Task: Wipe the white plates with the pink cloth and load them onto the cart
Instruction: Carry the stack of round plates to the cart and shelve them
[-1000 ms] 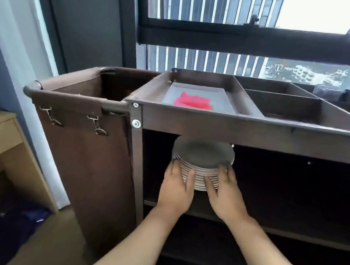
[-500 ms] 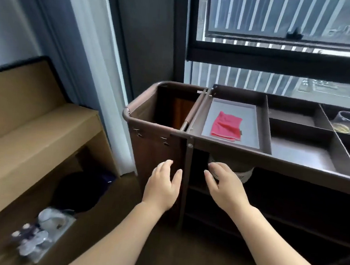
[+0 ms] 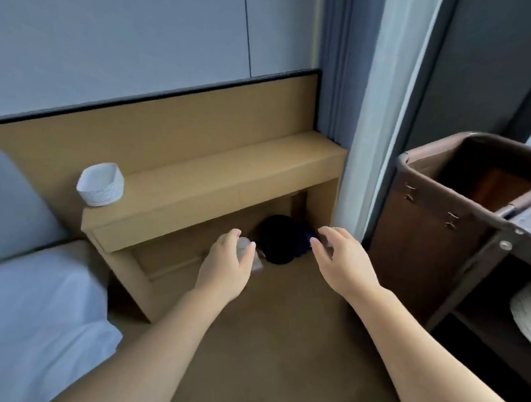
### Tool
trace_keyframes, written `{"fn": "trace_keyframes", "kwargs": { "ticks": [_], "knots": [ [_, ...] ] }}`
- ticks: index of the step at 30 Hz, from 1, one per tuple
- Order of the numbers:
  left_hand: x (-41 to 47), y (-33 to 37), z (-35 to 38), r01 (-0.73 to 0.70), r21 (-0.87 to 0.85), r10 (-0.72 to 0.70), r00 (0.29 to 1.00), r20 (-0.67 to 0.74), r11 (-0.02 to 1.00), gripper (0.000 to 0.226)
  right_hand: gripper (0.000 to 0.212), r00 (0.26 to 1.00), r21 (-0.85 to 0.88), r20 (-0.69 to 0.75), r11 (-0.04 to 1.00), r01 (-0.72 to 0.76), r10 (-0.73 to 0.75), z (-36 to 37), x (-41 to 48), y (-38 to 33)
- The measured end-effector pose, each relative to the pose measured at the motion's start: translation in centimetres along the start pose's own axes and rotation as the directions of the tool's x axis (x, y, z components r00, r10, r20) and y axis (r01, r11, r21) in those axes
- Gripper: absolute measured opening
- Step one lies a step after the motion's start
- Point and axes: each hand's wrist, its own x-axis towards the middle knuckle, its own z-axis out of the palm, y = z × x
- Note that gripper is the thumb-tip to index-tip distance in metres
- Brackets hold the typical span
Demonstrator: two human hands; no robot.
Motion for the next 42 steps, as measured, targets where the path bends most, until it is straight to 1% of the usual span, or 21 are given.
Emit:
{"fn": "trace_keyframes", "kwargs": {
  "ticks": [5,9,14,18,25,31,33,35,37,39,40,42],
  "knots": [
    [0.4,-7.9,-5.2,0.150,-0.038,-0.154,0.980,-0.129,0.988,0.053,0.048,0.985,0.025,0.118,0.992,0.121,-0.124,6.2,3.2,-7.0],
    [2.7,-14.7,-9.1,0.250,-0.076,-0.260,0.949,-0.180,0.965,0.055,0.049,0.966,0.044,0.169,0.981,0.190,-0.195,12.2,7.3,-13.0],
    [7.3,-23.4,-14.3,0.319,-0.086,-0.331,0.921,-0.207,0.944,0.057,0.050,0.939,0.050,0.256,0.973,0.227,-0.232,20.4,13.0,-20.1],
    [10.9,-29.0,-17.6,0.345,-0.092,-0.358,0.908,-0.219,0.934,0.057,0.049,0.923,0.069,0.297,0.970,0.234,-0.244,25.1,17.3,-25.1],
    [17.1,-35.6,-19.7,0.421,-0.123,-0.438,0.863,-0.250,0.899,0.056,0.050,0.890,0.077,0.366,0.962,0.263,-0.273,31.9,25.4,-29.6],
    [24.6,-39.6,-18.5,0.506,-0.113,-0.516,0.811,-0.275,0.855,0.056,0.048,0.842,0.128,0.436,0.948,0.293,-0.319,39.4,34.8,-30.8],
    [27.9,-41.2,-17.8,0.558,-0.129,-0.570,0.770,-0.287,0.820,0.054,0.048,0.817,0.146,0.473,0.943,0.298,-0.331,42.9,39.3,-31.1],
    [31.5,-43.0,-16.6,0.616,-0.160,-0.632,0.712,-0.306,0.771,0.048,0.049,0.792,0.182,0.503,0.938,0.294,-0.346,46.7,44.3,-31.4],
    [35.1,-44.7,-15.3,0.679,-0.207,-0.704,0.633,-0.322,0.705,0.045,0.052,0.759,0.188,0.561,0.944,0.272,-0.331,50.5,49.4,-31.9],
    [38.4,-45.7,-14.2,0.742,-0.251,-0.776,0.540,-0.325,0.621,0.055,0.055,0.708,0.150,0.643,0.955,0.257,-0.292,54.1,53.9,-32.5],
    [39.8,-46.0,-13.7,0.777,-0.265,-0.812,0.488,-0.318,0.571,0.059,0.055,0.674,0.137,0.680,0.952,0.272,-0.290,55.7,55.7,-32.8],
    [42.3,-46.8,-13.0,0.832,-0.257,-0.856,0.408,-0.316,0.491,0.063,0.048,0.608,0.128,0.732,0.939,0.319,-0.307,58.7,58.4,-33.6]
  ]
}}
